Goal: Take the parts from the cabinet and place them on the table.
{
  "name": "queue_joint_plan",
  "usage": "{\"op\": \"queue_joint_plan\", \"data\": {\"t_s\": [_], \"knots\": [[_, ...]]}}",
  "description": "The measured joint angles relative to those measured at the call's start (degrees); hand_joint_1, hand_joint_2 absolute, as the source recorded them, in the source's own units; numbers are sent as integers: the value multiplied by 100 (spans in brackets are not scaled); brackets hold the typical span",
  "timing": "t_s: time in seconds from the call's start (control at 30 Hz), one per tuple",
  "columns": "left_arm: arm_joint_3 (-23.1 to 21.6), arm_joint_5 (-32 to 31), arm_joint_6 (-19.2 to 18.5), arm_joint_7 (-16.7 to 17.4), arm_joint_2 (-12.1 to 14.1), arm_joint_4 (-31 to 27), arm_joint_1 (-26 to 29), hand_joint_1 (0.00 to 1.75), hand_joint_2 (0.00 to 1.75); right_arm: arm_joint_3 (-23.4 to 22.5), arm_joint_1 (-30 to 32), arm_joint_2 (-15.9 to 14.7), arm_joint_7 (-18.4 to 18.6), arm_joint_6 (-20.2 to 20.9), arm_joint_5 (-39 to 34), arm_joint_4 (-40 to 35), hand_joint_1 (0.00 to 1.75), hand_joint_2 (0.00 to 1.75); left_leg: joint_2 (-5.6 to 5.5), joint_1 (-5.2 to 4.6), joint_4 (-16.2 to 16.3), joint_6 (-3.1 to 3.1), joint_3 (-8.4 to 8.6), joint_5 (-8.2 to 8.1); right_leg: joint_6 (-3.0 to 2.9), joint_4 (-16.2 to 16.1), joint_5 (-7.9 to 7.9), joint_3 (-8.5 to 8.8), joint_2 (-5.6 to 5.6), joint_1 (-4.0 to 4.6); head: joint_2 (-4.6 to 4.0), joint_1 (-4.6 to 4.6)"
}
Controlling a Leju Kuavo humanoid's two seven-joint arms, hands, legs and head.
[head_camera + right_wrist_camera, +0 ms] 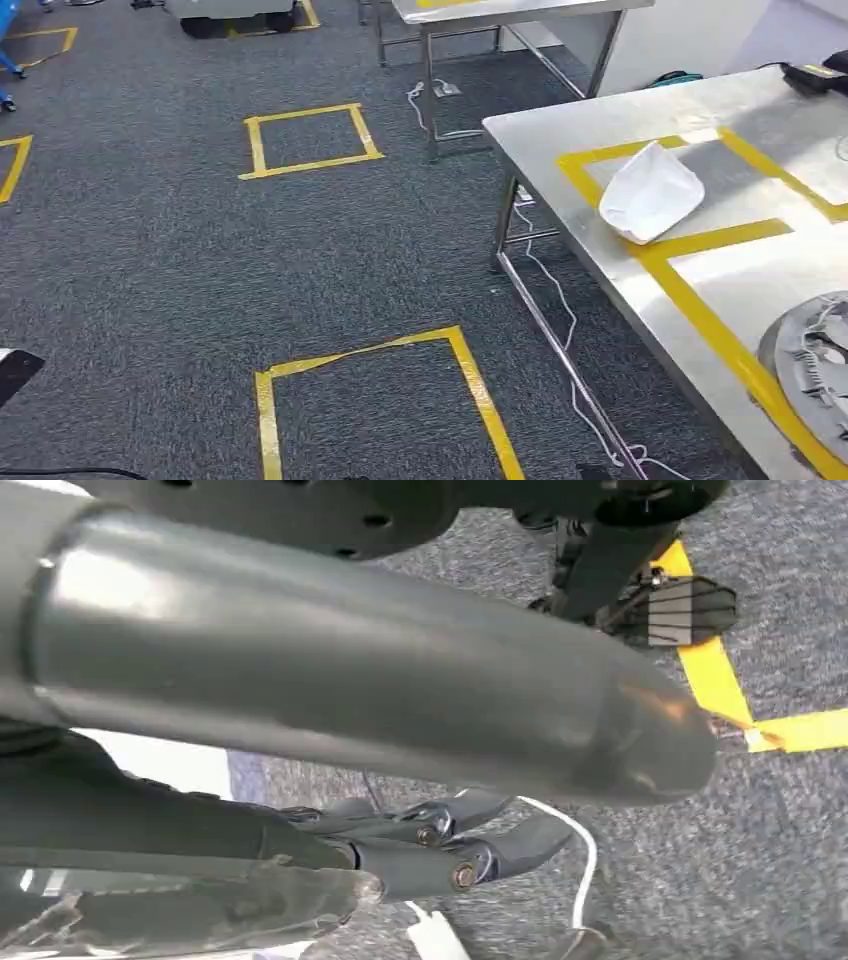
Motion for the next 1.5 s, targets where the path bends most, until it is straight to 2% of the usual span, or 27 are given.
{"op": "queue_joint_plan", "data": {"t_s": [0.07, 0.1, 0.13, 0.17, 0.27, 0.3, 0.37, 0.43, 0.47, 0.5, 0.57, 0.6, 0.63, 0.67, 0.77, 0.8, 0.83, 0.87, 0.93, 0.97, 1.0, 1.03, 1.13, 1.17, 1.2, 1.27, 1.5], "knots": [[-2, 7, 0, 4, 2, 0, 0, 0, 0, 0, -10, 0, 0, 0, 9, 0, 0, 0, 63, -1, -780, 7, 431, 431, 11, 0, -8, 9, -144, 0, 0, 0], [-2, 6, 0, 4, 6, -6, 0, 0, 0, 0, -15, 0, 0, 0, 15, 0, 0, 0, 209, -1, -1310, 14, 734, 635, 25, 1, -17, 22, -205, 0, 0, -2], [-7, 9, 0, 4, 7, -9, -5, 0, 0, 0, -17, -2, 0, 0, 20, -2, 0, 0, 498, -24, -1638, 6, 924, 647, 56, 11, -32, 21, -251, 31, 0, -4], [-15, 15, 4, 4, 15, -11, -24, 0, 0, 0, -21, -2, 0, -2, 22, -2, 0, 0, 441, -50, -1738, 61, 927, 641, 95, 67, -65, 4, -299, 73, 0, -1], [2, 44, 15, 4, 17, -11, 28, 0, 0, 0, -22, -2, 0, -4, 37, -4, 0, 0, 263, -81, -1716, 161, 869, 654, 160, 10, -55, 49, -483, 56, 0, 13], [9, 59, 22, 4, 20, -13, 29, 0, 0, 0, -25, -2, 0, -4, 35, -4, 0, 0, 186, -37, -1750, 219, 888, 690, 208, 34, -106, -12, -486, 40, 0, 4], [15, 78, 39, -2, 22, -13, 18, 0, 0, 0, -39, -2, 0, -13, 33, -7, 0, 0, 101, -25, -1750, 251, 881, 694, 259, 525, -429, -192, -34, 11, 0, 42], [2, 76, 42, -20, 4, -13, 16, 0, 0, 0, -27, -2, 0, -11, 20, -4, 0, 0, -6, -25, -1749, 283, 861, 704, 279, 1490, -830, -648, 143, 8, 0, 59], [2, 76, 42, -20, -7, -13, 20, 0, 0, 0, -19, -2, 0, -11, 17, -7, 0, 0, -75, -30, -1748, 285, 859, 706, 278, 1800, -899, -815, 171, 9, 0, 57], [2, 76, 42, -22, -11, -13, 24, 0, 0, 0, -7, -2, 0, -9, 15, -4, 0, 0, -151, -31, -1746, 284, 862, 707, 269, 1817, -821, -842, 181, 9, 0, 59], [2, 76, 42, -22, -15, -13, 24, 0, 0, 0, -3, -2, 7, -9, 11, -7, 0, 0, -304, -25, -1743, 277, 872, 711, 245, 1143, -356, -544, 216, 2, 0, 57], [2, 74, 42, -20, -15, -13, 23, 0, 0, 0, -11, -2, 7, -9, 11, -7, 0, 0, -371, -14, -1740, 269, 879, 712, 241, 632, -101, -300, 317, -14, 0, 57], [2, 74, 42, -22, -15, -13, 22, 0, 0, 0, -13, -2, 7, -9, 11, -7, 0, 0, -435, -7, -1738, 239, 870, 715, 252, 213, 22, -112, 612, -55, 0, 61], [2, 74, 42, -20, -13, -13, 7, 0, 0, 0, -14, 0, 7, -4, 11, -4, 0, 0, -498, -36, -1683, 204, 831, 711, 241, 36, -45, -50, 735, -90, 0, 48], [9, 72, 42, -22, -15, -13, 37, 0, 0, 0, -18, -2, 13, -9, 9, -7, 0, 0, -662, 22, -1751, 78, 771, 800, 177, 104, -27, -29, 576, -24, 0, 50], [9, 72, 42, -22, -11, -13, 48, 0, 0, -4, -17, -2, 13, -9, 7, -7, 0, 0, -671, 26, -1745, 60, 760, 790, 122, 46, 7, -20, 519, -52, 0, 48], [9, 72, 44, -22, -13, -13, 56, 0, 0, -4, -25, -2, 5, 0, -4, -7, 0, 0, -298, -16, -1639, 50, 717, 681, 81, 26, 29, -2, 467, -49, 0, 31], [7, 68, 44, -26, -11, -13, 27, 0, 0, -4, -23, -2, -31, 13, -40, -7, 0, 0, -108, -33, -1320, 34, 575, 463, 45, 24, 32, -6, 413, -39, 0, 2], [-9, 65, 33, -61, -24, -9, 16, 0, 0, -9, -10, -2, -85, 91, -90, -7, 0, 0, -2, -32, -399, 18, 162, 25, 25, 24, 26, -23, 311, -20, 0, 4], [-13, 65, 26, -83, -31, -4, 26, 0, 0, -13, -6, -2, -92, 118, -98, -7, 0, 0, 0, -32, -15, 15, -7, -102, 23, 24, 25, -32, 260, -19, 0, 4], [-17, 66, 22, -92, -35, 2, 28, 0, 0, -15, -5, -2, -100, 144, -105, -7, 0, 0, 1, -31, 77, 16, -42, -80, 23, 25, 25, -34, 228, -18, 0, 2], [-22, 66, 22, -100, -35, 4, 28, 0, 0, -15, -7, -2, -127, 186, -122, -7, 0, 0, 1, -31, -73, 17, 56, 61, 23, 25, 25, -34, 199, -18, 0, 4], [-26, 63, 28, -118, -26, 4, 27, 0, 0, -17, -24, -2, -181, 249, -160, -7, 0, 0, 55, -30, -1466, 42, 836, 693, 42, 27, 18, -8, 151, -18, 0, 2], [-26, 63, 31, -125, -22, 4, 18, 0, 0, -20, -29, -2, -188, 262, -171, -7, 0, 0, 88, -54, -1697, 55, 952, 628, 77, 59, 3, -34, 145, 31, 0, -2], [-28, 61, 37, -138, -17, 4, 16, 0, 0, -26, -36, -2, -186, 275, -173, -7, 0, 0, 72, -35, -1734, 100, 940, 636, 95, 73, 5, -64, 145, 39, 0, 17], [-28, 57, 39, -162, -20, 4, 33, 0, 0, -37, -30, -4, -173, 275, -173, -7, 0, 0, 68, -40, -1751, 73, 928, 652, -63, 65, 14, -76, 146, 59, 0, 22], [-33, 74, 42, -216, -20, 20, 30, 0, 0, -39, -28, -2, -157, 273, -168, -7, 0, 0, 68, -79, -1745, 152, 916, 656, 84, -26, 84, -43, 150, 24, 0, 22]]}}
